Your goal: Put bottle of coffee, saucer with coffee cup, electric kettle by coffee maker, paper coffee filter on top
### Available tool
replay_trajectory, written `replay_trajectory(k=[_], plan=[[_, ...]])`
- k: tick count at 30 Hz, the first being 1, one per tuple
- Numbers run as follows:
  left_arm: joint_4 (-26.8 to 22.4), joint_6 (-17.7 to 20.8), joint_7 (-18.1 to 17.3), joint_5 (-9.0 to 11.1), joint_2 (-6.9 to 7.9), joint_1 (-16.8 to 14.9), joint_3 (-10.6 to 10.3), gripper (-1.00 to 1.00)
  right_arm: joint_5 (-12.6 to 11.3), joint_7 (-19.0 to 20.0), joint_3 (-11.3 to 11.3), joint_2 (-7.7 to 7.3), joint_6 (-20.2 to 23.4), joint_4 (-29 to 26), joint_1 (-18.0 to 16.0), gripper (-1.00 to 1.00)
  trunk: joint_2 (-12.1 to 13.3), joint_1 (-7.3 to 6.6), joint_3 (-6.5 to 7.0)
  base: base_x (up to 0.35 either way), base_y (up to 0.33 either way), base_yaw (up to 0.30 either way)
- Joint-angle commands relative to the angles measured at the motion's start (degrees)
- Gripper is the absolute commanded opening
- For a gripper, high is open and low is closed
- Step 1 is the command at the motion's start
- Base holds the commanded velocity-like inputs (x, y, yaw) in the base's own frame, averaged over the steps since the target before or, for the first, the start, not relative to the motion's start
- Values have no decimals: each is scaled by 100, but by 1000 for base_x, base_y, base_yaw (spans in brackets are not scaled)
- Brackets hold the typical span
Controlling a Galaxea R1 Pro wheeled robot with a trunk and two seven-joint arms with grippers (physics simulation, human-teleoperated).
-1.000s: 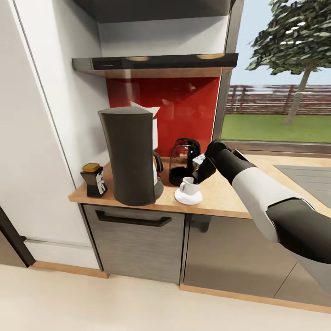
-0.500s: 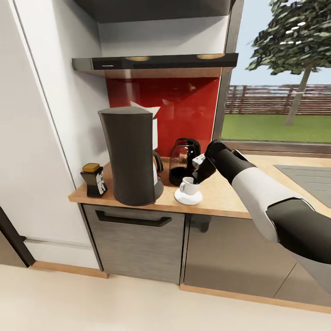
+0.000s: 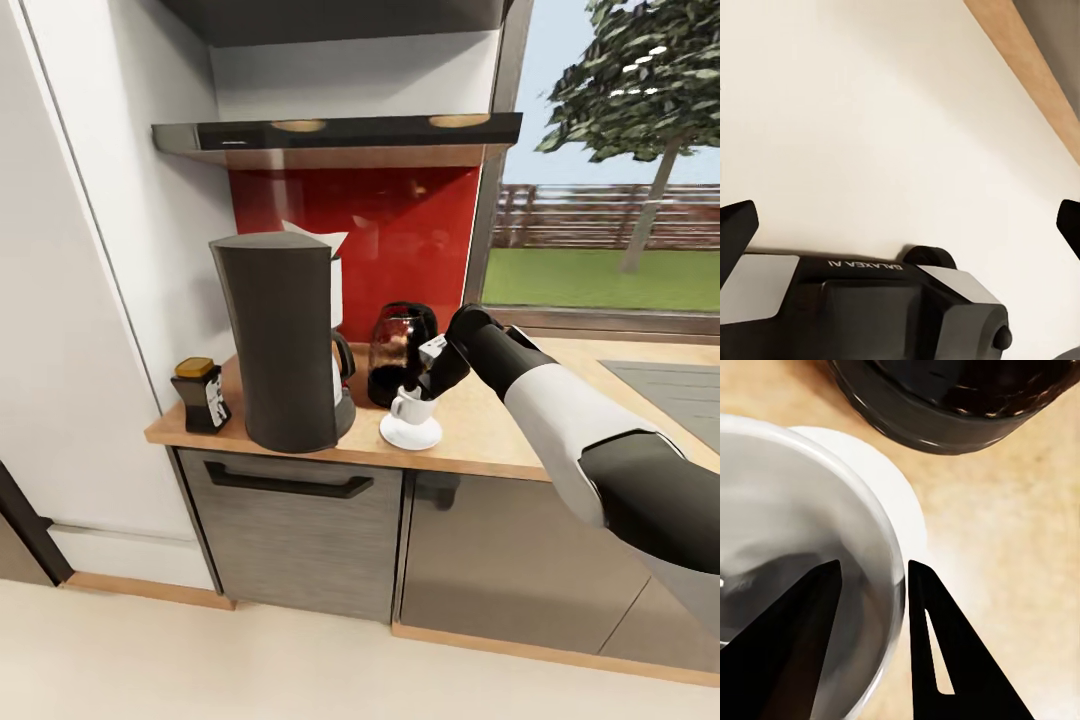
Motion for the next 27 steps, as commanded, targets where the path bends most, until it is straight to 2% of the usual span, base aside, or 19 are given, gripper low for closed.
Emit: replay_trajectory(k=[1,27], plan=[[-5,52,-14,61,3,-2,-31,100,53,63,14,-2,9,-8,-5,-100,-3,-1,-12,3,0,0],[-5,52,-10,61,3,-2,-35,100,56,63,14,-3,9,-15,-5,-100,-3,-1,-197,0,0,0]])
